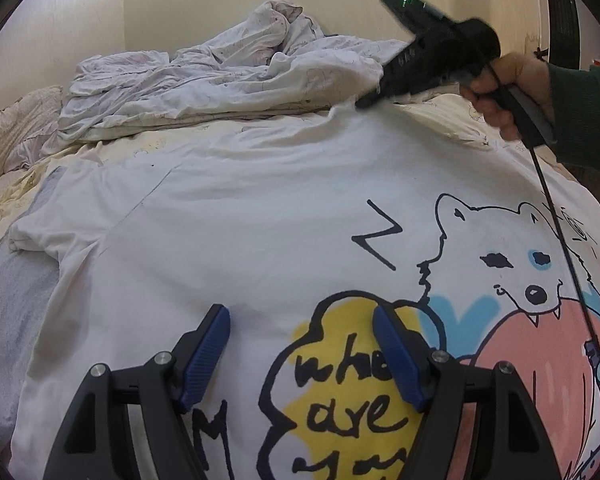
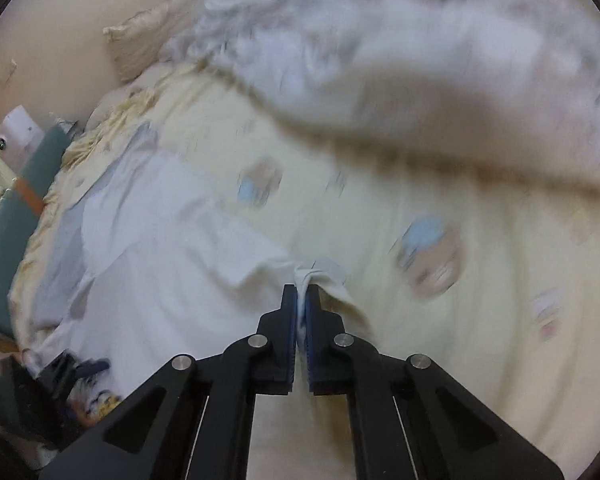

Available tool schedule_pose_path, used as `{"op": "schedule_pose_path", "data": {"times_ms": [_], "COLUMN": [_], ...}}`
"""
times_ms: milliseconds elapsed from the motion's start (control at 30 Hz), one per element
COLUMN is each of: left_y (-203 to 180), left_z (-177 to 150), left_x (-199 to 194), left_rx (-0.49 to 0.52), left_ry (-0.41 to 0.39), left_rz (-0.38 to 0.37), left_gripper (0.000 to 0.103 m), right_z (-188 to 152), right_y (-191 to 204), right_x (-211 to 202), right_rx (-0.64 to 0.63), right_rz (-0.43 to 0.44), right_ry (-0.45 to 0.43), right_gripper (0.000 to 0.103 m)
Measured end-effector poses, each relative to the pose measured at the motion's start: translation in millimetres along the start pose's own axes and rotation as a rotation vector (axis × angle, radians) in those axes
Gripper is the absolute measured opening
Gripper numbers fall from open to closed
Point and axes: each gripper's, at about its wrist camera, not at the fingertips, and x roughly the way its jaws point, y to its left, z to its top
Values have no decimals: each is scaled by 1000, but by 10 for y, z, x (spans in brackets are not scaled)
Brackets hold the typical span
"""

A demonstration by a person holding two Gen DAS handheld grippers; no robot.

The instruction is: Fold clothes

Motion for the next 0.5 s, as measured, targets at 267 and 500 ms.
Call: {"op": "schedule_pose_path", "data": {"times_ms": [267, 500], "left_y": [9, 15], "left_z": [8, 14], "left_x": [9, 20], "left_rx": [0, 3], "left_ry": [5, 8], "left_rz": [1, 4], "left_gripper": [75, 75], "right_z": [65, 27], "right_y": [-328, -617], "right_x": [443, -598], "right_rx": [113, 238], "right_rz": [-120, -147], "right_ry": [130, -137], "right_gripper": [9, 68]}}
